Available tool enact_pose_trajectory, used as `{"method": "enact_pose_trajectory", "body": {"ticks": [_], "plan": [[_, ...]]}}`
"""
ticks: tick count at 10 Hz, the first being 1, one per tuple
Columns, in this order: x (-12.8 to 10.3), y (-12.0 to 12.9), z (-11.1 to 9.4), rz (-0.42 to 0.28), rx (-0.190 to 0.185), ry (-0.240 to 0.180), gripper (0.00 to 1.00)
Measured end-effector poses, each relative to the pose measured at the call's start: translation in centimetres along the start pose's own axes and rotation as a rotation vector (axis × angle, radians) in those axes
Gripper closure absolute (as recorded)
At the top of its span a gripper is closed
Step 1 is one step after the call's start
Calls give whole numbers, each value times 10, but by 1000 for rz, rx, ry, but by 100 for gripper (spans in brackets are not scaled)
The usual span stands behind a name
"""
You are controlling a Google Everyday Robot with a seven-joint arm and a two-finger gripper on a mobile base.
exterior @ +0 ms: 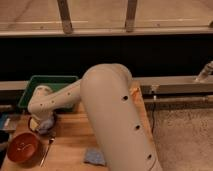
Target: Wipe tray with towel
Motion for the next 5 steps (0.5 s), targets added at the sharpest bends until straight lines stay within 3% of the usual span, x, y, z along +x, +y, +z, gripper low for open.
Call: {"method": "enact_pose_trajectory", "body": {"ticks": [4, 5], "plan": [[1, 2, -2, -18, 6, 1, 67], [0, 4, -3, -27, 8, -1, 80]]}}
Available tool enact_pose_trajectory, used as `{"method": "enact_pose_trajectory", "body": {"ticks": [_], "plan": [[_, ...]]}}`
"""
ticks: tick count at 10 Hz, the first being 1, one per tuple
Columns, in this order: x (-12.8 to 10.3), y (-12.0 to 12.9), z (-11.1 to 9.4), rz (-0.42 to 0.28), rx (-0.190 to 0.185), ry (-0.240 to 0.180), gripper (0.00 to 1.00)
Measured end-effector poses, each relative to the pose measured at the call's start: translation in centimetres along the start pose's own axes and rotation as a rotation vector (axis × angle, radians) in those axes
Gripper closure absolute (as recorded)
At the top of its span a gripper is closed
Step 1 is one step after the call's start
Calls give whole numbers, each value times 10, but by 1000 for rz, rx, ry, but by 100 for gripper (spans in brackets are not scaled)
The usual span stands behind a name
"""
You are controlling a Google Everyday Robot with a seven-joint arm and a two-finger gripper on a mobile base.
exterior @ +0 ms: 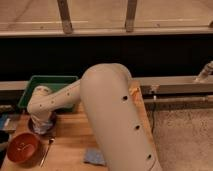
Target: Wipe tray with towel
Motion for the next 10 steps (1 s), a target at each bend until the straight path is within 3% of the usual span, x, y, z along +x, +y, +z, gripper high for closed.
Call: {"method": "enact_pose_trajectory", "body": {"ticks": [3, 7, 10], "plan": [[-1, 5, 0, -4, -1, -2, 100], [-1, 7, -4, -9, 9, -9, 100], [-8, 10, -29, -20, 54, -43, 100]]}}
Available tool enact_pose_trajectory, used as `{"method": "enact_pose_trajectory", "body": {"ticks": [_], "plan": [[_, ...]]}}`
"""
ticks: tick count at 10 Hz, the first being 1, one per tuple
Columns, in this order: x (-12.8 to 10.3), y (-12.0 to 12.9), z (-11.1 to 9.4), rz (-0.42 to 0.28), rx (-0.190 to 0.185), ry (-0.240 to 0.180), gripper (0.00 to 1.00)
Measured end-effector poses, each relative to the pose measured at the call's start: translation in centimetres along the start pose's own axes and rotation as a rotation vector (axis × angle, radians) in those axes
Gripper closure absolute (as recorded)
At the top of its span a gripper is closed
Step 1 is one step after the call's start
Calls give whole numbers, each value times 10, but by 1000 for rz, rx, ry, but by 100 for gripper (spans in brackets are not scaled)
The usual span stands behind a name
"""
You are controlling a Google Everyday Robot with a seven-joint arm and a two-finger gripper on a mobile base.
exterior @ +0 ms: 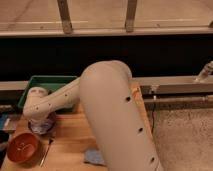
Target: Wipe tray with towel
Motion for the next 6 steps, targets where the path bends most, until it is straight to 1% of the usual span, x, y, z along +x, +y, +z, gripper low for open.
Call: {"method": "enact_pose_trajectory", "body": {"ticks": [3, 4, 5, 6], "plan": [[-10, -1, -40, -14, 64, -45, 100], [-13, -4, -57, -16, 95, -64, 100], [-15, -6, -69, -14, 115, -80, 100], [-16, -12, -87, -8, 143, -105, 100]]}}
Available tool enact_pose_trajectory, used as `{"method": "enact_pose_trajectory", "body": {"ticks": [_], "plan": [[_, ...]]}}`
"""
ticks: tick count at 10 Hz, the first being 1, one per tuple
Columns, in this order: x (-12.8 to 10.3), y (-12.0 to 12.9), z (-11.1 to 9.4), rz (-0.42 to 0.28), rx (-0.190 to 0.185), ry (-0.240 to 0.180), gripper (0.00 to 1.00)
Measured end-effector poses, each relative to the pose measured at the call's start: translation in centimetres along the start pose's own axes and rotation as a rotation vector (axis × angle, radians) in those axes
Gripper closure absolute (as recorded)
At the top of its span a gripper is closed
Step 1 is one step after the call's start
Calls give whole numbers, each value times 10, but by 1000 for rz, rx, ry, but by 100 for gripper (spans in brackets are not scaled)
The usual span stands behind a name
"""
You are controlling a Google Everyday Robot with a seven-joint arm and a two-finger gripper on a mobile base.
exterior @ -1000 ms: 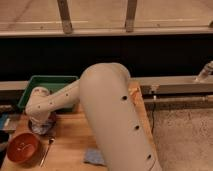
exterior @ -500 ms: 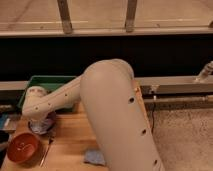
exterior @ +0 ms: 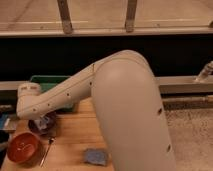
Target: Wipe tray with towel
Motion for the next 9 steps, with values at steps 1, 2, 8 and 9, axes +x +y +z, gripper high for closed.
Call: {"method": "enact_pose_trajectory", "body": {"ticks": [1, 2, 8, 9], "plan": [[-2, -10, -15, 11, 24, -21, 100], [-4, -21, -30, 22, 48, -41, 100], [-5, -52, -66, 71, 90, -99, 100], [-5, -51, -65, 70, 88, -99, 100]]}}
